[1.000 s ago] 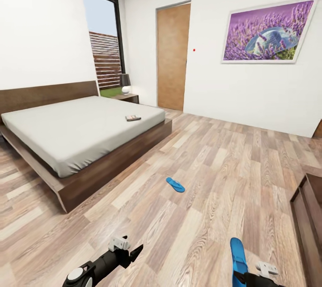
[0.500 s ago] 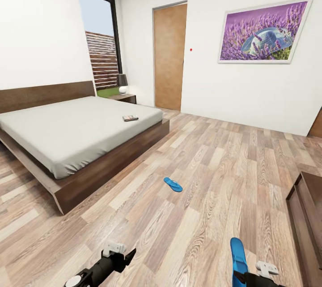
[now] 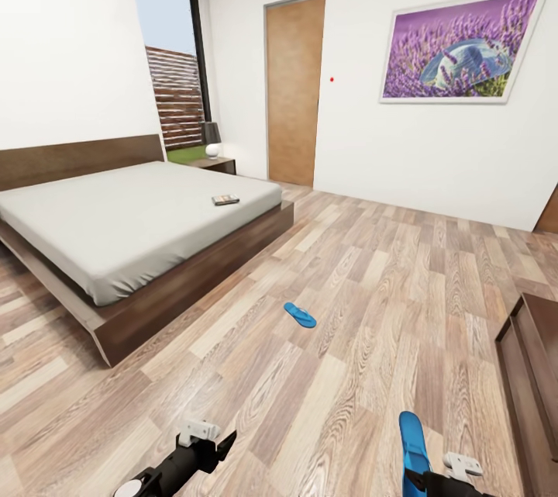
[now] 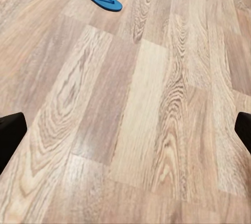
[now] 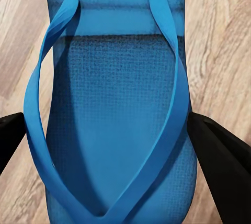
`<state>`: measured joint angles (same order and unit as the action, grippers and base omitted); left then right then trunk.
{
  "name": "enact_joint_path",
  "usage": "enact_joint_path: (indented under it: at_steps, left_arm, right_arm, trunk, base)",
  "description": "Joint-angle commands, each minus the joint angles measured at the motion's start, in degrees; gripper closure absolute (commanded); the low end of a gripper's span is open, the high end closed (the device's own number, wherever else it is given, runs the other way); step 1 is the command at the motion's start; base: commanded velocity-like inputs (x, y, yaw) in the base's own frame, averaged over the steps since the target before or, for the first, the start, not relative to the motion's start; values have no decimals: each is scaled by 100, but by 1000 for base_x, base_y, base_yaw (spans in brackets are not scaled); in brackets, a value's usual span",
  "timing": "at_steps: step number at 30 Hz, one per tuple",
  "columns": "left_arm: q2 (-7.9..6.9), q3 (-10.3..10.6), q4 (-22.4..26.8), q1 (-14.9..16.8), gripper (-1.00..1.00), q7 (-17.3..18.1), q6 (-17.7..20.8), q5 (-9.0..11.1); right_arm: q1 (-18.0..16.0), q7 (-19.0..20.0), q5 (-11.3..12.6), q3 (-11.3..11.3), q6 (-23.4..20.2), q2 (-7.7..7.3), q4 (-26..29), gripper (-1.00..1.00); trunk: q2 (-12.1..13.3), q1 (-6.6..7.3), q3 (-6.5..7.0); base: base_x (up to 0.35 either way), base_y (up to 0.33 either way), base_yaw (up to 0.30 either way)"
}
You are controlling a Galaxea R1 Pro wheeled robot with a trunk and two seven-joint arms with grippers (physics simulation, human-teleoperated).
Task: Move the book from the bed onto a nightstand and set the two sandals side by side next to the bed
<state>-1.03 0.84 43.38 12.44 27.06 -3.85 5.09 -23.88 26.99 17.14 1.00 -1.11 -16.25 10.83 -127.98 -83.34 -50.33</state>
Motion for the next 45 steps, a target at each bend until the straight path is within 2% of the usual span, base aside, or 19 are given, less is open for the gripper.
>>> enact_joint_path:
  at_steps: [1, 8, 15, 31, 45]
  left_arm:
    - [-3, 7, -5, 3, -100, 19, 0, 53]
    - [-37, -22, -140, -22, -100, 19, 3, 61]
    - [-54, -197, -238, -39, -100, 19, 7, 62]
    - [-30, -214, -242, -49, -100, 19, 7, 62]
    - [-37, -216, -256, -49, -100, 19, 15, 62]
  right_arm:
    - [-3, 25, 26, 13, -12, -1, -2, 100]
    - [-3, 25, 33, 12, -12, -1, -2, 100]
    - [-3, 25, 51, 14, -12, -1, -2, 100]
    - [-3, 17, 53, 10, -12, -1, -2, 100]
    - [-3, 9, 53, 7, -13, -1, -2, 100]
  trunk:
    - [-2, 1, -12]
    - [-2, 1, -32]
    - [-2, 1, -88]
    - [-2, 1, -103]
    - [-2, 1, -103]
  base:
    - [0, 0, 0]
    - [0, 0, 0]
    - [0, 0, 0]
    - [5, 0, 0]
    - [287, 0, 0]
